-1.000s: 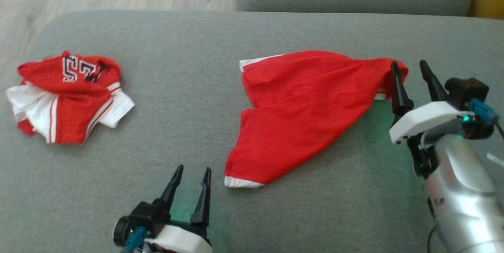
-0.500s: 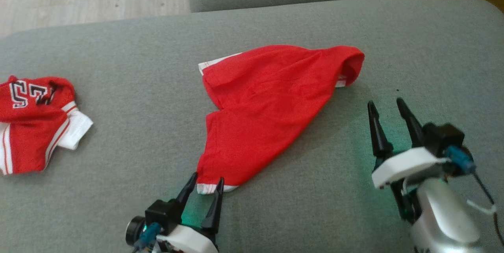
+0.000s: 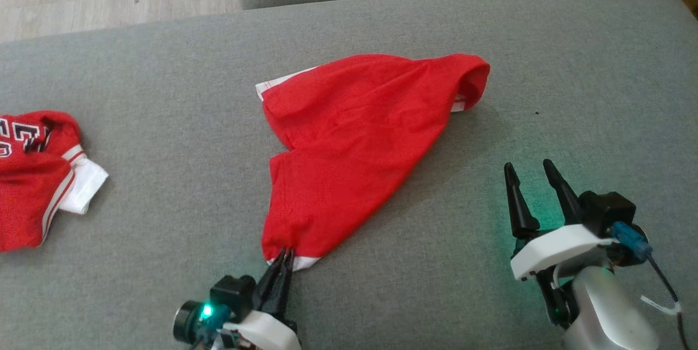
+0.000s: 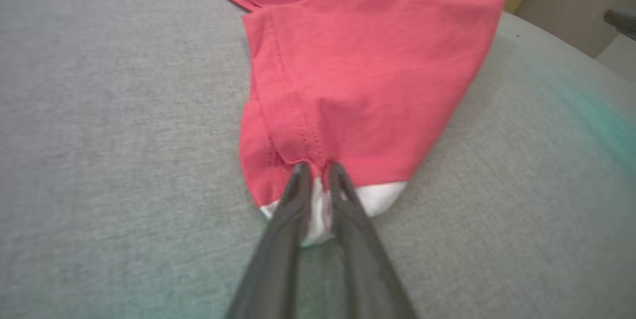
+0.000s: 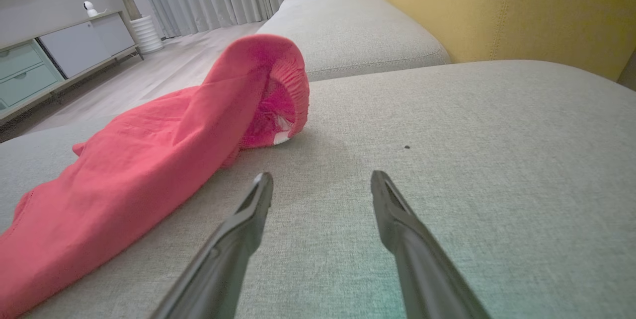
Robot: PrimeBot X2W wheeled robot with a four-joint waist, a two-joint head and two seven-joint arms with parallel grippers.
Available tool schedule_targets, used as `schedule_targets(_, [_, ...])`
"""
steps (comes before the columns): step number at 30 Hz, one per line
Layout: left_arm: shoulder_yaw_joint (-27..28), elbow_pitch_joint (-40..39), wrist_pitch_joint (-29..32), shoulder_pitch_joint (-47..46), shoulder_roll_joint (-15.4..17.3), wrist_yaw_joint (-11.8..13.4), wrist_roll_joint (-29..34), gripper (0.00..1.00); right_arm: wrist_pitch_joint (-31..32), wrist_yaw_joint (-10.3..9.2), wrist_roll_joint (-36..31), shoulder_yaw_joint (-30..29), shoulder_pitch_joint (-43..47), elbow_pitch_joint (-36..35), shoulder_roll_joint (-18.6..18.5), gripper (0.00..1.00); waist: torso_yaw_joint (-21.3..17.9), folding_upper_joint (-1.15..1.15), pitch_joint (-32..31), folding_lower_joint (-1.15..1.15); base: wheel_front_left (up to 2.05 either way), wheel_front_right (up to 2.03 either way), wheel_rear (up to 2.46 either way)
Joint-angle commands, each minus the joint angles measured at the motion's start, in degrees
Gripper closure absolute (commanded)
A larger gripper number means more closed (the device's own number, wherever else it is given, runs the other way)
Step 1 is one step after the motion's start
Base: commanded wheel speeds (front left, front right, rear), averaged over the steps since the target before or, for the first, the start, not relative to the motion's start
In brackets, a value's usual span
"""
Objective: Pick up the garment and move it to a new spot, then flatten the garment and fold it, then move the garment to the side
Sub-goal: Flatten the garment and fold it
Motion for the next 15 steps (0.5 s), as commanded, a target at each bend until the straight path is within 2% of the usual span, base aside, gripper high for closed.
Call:
schedule_targets(1, [0.61, -0.72, -0.25, -1.37, 0.13, -0.27, 0.50, 1.00, -0.66, -0.04, 0.38, 0.93, -1.20, -1.78, 0.17, 0.00, 0.08, 0.00, -0.12, 0.00, 0.00, 0.00, 0.00])
schedule_targets(5, [-1.24, -5.18, -0.25, -2.73, 0.13, -1.04, 2.54, 1.00, -0.66, -0.04, 0.96, 0.37, -0.82, -1.56, 0.44, 0.00, 0.36, 0.00, -0.69, 0.00, 0.00, 0.00, 0.00])
schedule_targets(9, [-5.58, -16.25, -0.25, -5.77, 0.13, -1.98, 5.25, 1.00, -0.66, -0.04, 1.32, -0.05, 0.01, -0.95, 0.93, 0.00, 0.46, 0.00, -2.17, 0.00, 0.00, 0.00, 0.00])
schedule_targets(15, [-12.87, -27.22, -0.25, -11.41, 0.13, -2.33, 3.31, 1.00, -0.66, -0.04, 1.58, -1.23, 1.32, 0.11, 1.40, 0.00, 0.50, 0.00, -4.18, 0.00, 0.00, 0.00, 0.00])
